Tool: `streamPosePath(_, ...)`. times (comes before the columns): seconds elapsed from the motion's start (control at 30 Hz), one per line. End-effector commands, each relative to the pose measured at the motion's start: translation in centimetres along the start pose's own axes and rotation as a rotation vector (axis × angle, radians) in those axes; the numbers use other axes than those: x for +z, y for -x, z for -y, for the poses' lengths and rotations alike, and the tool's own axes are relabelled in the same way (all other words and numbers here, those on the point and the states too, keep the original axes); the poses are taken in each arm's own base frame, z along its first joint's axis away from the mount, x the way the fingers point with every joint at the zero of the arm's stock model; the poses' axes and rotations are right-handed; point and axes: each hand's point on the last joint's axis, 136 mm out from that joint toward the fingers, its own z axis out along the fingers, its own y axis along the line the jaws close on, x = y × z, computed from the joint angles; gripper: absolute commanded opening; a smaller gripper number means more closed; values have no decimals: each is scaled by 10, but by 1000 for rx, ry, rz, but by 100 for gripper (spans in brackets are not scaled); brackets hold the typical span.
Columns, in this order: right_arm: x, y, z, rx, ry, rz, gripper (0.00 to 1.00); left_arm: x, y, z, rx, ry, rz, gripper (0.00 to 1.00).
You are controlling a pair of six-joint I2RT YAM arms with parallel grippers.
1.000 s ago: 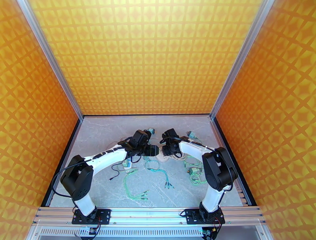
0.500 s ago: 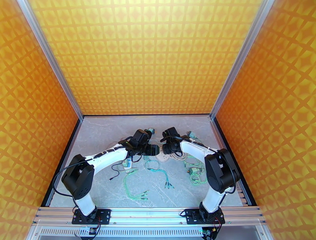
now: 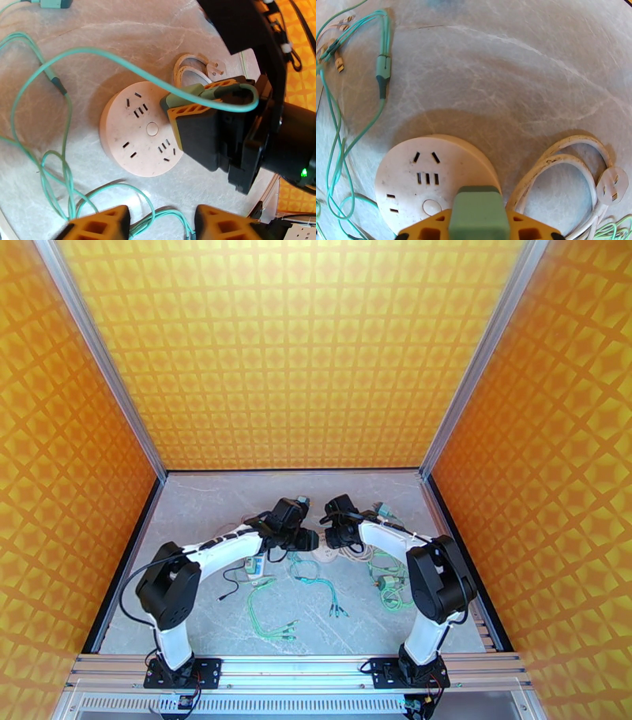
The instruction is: Pull the plug off the socket
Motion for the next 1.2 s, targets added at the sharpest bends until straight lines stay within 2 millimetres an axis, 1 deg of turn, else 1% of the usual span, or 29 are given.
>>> streamPosePath(0.0, -10, -15, 2, 137, -20, -33, 7, 12, 2, 7, -41, -25, -41, 25)
streamPosePath(0.17, -10, -21, -2, 232, -18, -46, 6, 32, 7, 11, -109, -60, -64, 10)
streamPosePath(0.23, -9, -23, -5, 243, -18, -49, 6, 42, 4, 4, -141, -40, -88, 5)
streamPosePath(0.27, -9, -24, -5, 248, -17, -49, 6, 44, 10, 8, -146, -43, -86, 0)
streamPosePath(0.37, -7, -25, -6, 262, -19, -53, 4, 59, 5, 0, -186, -17, -118, 0)
streamPosePath(0.4, -7, -24, -6, 264, -18, -53, 1, 62, 5, -2, -195, -15, -124, 0)
streamPosePath(0.47, -6, -26, -6, 268, -20, -57, 0, 68, 2, -3, -213, -22, -135, 0)
streamPosePath(0.57, -4, -27, -7, 273, -15, -62, 0, 74, -2, -8, -236, -10, -154, 0)
streamPosePath(0.77, 1, -32, -9, 273, -8, -81, 0, 87, -14, -25, -274, 32, -195, 0)
streamPosePath(0.93, 0, -33, -9, 263, -6, -82, 0, 94, -31, -46, -330, 106, -264, 0)
streamPosePath(1.0, -2, -33, -8, 250, -20, -82, 0, 95, -39, -57, -343, 166, -305, 0)
streamPosePath(1.07, -4, -33, -10, 203, -55, -82, 0, 95, -45, -61, -346, 190, -329, 0)
streamPosePath(1.17, -1, -34, -20, 172, -57, -91, 0, 96, -47, -64, -348, 197, -336, 0)
